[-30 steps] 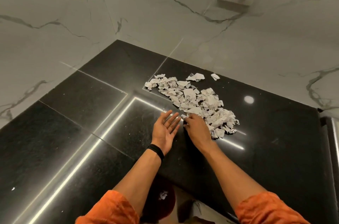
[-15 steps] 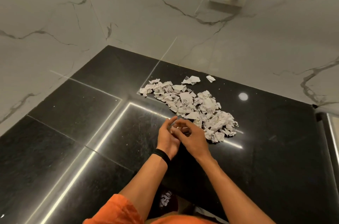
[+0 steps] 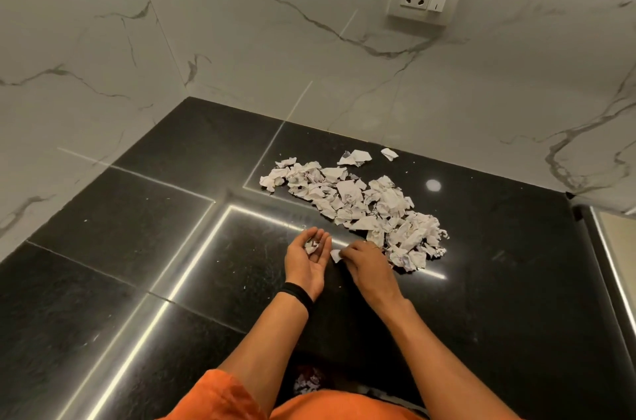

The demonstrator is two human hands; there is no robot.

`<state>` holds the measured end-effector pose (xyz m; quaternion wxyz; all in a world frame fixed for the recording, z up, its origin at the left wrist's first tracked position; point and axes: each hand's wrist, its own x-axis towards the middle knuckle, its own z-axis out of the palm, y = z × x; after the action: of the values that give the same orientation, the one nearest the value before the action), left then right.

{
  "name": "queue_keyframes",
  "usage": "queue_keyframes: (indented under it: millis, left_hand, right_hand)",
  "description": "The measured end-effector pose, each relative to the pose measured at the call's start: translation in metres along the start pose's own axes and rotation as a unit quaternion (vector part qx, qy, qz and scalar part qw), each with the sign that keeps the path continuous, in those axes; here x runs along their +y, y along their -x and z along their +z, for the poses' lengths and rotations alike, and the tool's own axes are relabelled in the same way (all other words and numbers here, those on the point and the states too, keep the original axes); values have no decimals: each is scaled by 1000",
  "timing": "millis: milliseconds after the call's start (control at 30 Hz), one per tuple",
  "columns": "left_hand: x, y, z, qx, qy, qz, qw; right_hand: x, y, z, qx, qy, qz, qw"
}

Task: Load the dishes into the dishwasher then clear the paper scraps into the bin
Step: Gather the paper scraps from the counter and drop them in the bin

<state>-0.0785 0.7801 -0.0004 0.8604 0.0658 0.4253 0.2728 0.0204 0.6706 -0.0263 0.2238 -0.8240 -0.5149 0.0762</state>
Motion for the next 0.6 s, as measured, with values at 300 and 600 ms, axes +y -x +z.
queue_keyframes:
  millis: [300, 600]
  left_hand:
    - [-7, -3, 7, -15, -38, -51, 998]
    - [-1, -13, 22, -34, 23, -33, 999]
  right_hand:
    - [-39, -17, -13, 67, -221, 99, 968]
    - [15, -36, -35, 99, 21, 102, 990]
